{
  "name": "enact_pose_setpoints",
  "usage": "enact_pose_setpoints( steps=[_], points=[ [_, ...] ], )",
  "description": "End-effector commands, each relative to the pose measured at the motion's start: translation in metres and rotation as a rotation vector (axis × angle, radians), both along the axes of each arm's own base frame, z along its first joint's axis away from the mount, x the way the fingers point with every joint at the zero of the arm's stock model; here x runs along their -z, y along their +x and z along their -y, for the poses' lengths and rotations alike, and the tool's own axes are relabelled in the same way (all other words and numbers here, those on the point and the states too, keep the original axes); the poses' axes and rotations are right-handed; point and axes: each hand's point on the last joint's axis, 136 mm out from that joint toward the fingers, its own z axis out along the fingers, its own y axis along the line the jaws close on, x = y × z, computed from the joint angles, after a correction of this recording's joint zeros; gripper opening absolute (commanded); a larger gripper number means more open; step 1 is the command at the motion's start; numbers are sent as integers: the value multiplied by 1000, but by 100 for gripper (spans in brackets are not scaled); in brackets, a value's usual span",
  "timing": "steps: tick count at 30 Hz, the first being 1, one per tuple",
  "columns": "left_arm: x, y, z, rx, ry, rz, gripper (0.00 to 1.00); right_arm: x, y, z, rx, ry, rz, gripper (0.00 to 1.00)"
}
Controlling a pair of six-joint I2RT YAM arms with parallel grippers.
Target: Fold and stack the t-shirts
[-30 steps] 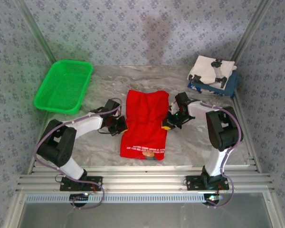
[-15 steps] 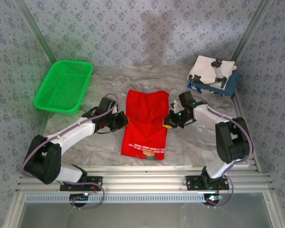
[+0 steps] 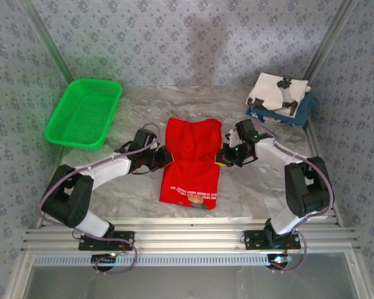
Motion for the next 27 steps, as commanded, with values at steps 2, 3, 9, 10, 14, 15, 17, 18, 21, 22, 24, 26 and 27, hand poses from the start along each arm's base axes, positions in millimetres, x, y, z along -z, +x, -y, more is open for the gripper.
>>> enact_pose_setpoints(
  steps=[2, 3, 9, 10, 14, 15, 17, 18, 21, 22, 24, 26, 27],
  points=[
    [15, 5, -7, 11, 10, 13, 2, 23, 2, 8, 20, -38, -44, 0],
    [21, 5, -9, 9, 15, 4, 2, 28, 2, 9, 20, -45, -58, 0],
    [41, 3, -17, 10, 55, -33, 2, 50, 6, 17, 29, -79, -102, 0],
    [43, 3, -18, 10, 60, -38, 2, 52, 6, 19, 34, -84, -107, 0],
    [50, 2, -20, 12, 73, -50, 3, 56, 8, 22, 43, -93, -108, 0],
    [50, 2, -19, 14, 71, -47, 4, 56, 8, 23, 44, -97, -105, 0],
    [52, 2, -20, 16, 79, -53, 9, 58, 7, 24, 46, -104, -107, 0],
    [54, 1, -21, 16, 93, -61, 11, 60, 7, 26, 49, -109, -113, 0],
    [55, 0, -29, 3, 138, -63, 21, 66, 5, 28, 55, -125, -128, 0],
    [53, 1, -32, -4, 147, -57, 26, 67, 5, 28, 58, -129, -128, 0],
    [44, 3, -34, -12, 154, -35, 35, 70, 7, 30, 62, -139, -128, 5],
    [34, 4, -35, -18, 154, -25, 43, 70, 9, 30, 66, -147, -129, 20],
    [26, 5, -34, -21, 149, -14, 47, 68, 10, 31, 67, -152, -128, 30]
  ],
)
